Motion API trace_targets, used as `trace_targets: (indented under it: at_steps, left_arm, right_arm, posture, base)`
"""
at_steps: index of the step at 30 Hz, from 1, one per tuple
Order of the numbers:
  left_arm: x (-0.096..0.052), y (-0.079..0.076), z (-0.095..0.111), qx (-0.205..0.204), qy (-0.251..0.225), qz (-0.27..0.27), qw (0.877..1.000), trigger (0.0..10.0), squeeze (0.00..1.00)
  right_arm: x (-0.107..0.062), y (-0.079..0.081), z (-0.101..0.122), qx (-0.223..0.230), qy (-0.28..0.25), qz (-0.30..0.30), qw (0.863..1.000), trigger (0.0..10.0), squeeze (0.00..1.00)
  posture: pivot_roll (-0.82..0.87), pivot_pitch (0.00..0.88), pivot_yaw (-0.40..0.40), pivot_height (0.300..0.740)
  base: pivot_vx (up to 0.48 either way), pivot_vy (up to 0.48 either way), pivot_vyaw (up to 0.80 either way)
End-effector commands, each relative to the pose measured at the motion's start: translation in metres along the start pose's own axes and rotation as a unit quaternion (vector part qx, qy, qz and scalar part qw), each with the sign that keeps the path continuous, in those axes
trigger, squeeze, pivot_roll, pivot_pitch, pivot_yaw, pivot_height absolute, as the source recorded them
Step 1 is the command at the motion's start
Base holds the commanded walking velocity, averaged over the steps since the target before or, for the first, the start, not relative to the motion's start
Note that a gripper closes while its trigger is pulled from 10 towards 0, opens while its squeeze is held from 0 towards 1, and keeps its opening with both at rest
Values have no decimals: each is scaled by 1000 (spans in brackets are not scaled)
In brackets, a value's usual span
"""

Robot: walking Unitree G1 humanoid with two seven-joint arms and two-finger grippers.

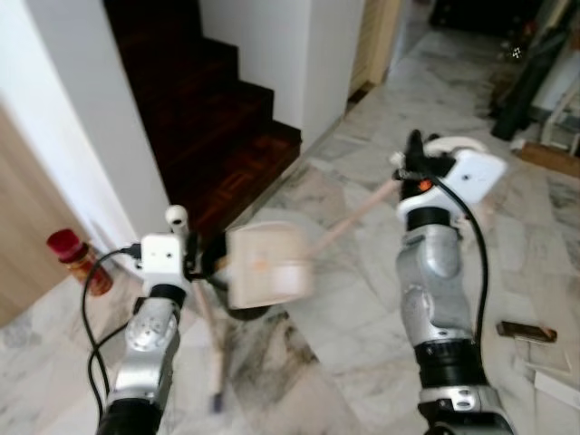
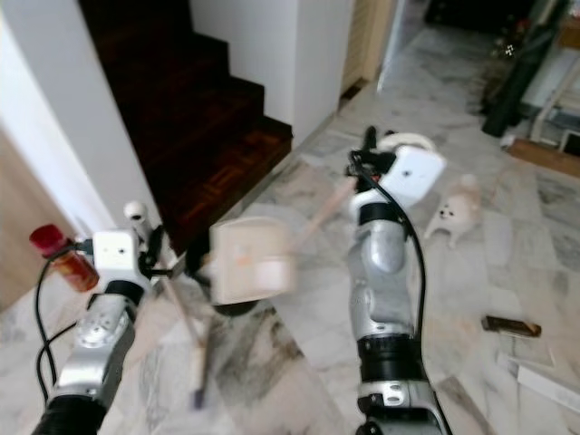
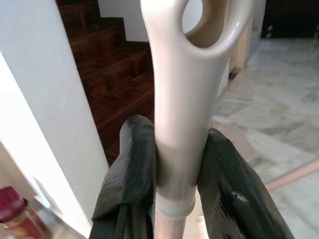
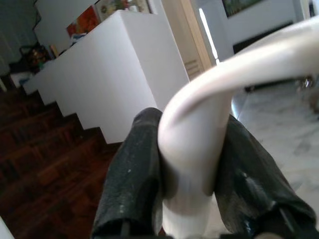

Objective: Sweep floor

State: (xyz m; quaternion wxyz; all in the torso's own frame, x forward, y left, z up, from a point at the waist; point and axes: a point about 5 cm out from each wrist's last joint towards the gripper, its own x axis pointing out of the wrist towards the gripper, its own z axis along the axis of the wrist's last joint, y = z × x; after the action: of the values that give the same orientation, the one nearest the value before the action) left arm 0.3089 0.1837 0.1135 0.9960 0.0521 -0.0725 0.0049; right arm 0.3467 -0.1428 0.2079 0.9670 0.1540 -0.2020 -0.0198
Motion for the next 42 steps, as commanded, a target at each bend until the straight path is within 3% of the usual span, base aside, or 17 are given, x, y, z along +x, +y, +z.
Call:
trace_targets:
  at_steps: [1,31,42]
  left_arm:
    - [5,-7,12,-6,-27,-8,1000,10000,0]
    - [5,-9,11,-8,-28,-8,1000,10000,0]
    - [-2,-6,10,-21,-31,-8,999,10000,0]
  right_arm:
    - [5,-4,18,-8,-43,-3,999,10000,0]
    - [5,0,21,-5,-46,16,999,10000,0]
    - [5,1,23,-2,-49,18,999,10000,0]
  posture:
    - [35,23,11,740]
    - [31,14,4,740]
    - [36,18,1,740]
  base:
    - [292,0,0]
    - [293,0,0]
    - [24,0,632]
